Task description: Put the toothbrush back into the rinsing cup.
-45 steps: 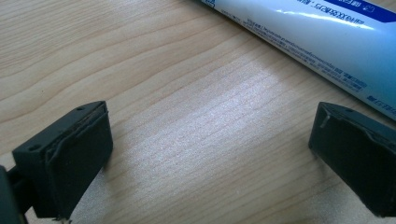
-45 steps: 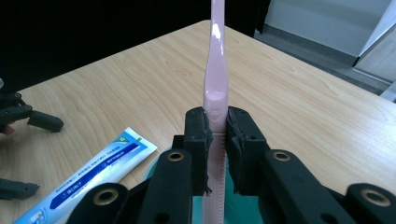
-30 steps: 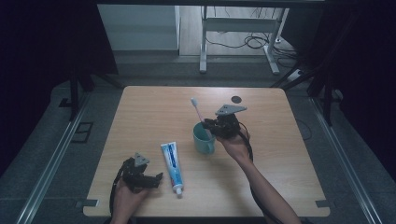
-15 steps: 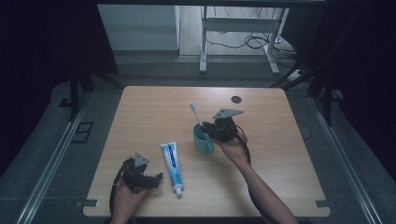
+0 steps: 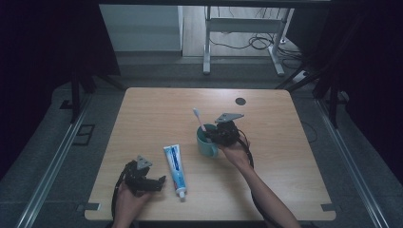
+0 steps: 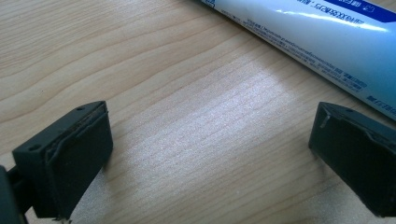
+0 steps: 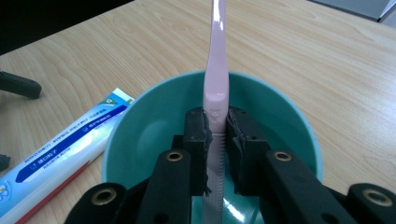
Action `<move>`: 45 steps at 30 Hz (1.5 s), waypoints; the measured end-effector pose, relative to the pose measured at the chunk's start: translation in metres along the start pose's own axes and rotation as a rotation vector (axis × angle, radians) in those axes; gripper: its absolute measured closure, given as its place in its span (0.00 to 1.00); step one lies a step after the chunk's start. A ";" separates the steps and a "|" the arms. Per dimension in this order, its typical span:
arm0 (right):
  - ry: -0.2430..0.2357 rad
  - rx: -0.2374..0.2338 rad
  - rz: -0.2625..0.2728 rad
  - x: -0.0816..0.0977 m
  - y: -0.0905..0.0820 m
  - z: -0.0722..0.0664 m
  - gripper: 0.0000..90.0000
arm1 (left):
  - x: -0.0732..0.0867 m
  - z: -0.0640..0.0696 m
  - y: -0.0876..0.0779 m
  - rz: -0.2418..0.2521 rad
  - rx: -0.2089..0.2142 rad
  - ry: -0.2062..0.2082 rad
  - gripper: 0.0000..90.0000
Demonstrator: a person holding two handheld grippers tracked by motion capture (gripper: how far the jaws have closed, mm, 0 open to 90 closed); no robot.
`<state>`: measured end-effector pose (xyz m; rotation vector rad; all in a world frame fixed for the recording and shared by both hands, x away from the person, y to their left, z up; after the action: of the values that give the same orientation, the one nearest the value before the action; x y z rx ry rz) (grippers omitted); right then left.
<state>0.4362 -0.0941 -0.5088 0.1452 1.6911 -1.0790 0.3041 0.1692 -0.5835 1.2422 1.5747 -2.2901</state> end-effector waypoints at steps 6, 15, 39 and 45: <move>0.000 -0.006 -0.012 0.001 0.003 0.000 0.86 | 0.000 0.000 0.000 0.000 0.000 0.000 0.00; -0.005 -0.005 -0.010 0.000 0.001 -0.001 0.83 | 0.000 0.000 0.000 0.000 0.000 0.001 0.00; -0.056 0.013 0.006 -0.012 -0.027 -0.001 0.60 | 0.000 0.000 0.000 -0.001 0.001 0.006 0.00; -0.049 0.018 0.006 -0.010 -0.038 0.003 0.53 | 0.000 0.000 0.000 -0.001 0.000 0.007 0.00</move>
<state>0.4211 -0.1141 -0.4789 0.1341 1.6363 -1.0851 0.3043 0.1695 -0.5834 1.2506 1.5777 -2.2897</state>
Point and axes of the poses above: each handheld gripper's, and its own axes: y roughly forward along the jaws, x roughly out of its underside, z roughly to its right, the point moved 5 cm from there along y, roughly forward along the jaws, and after that the axes turned 8 degrees about x, right-handed, at the moved point
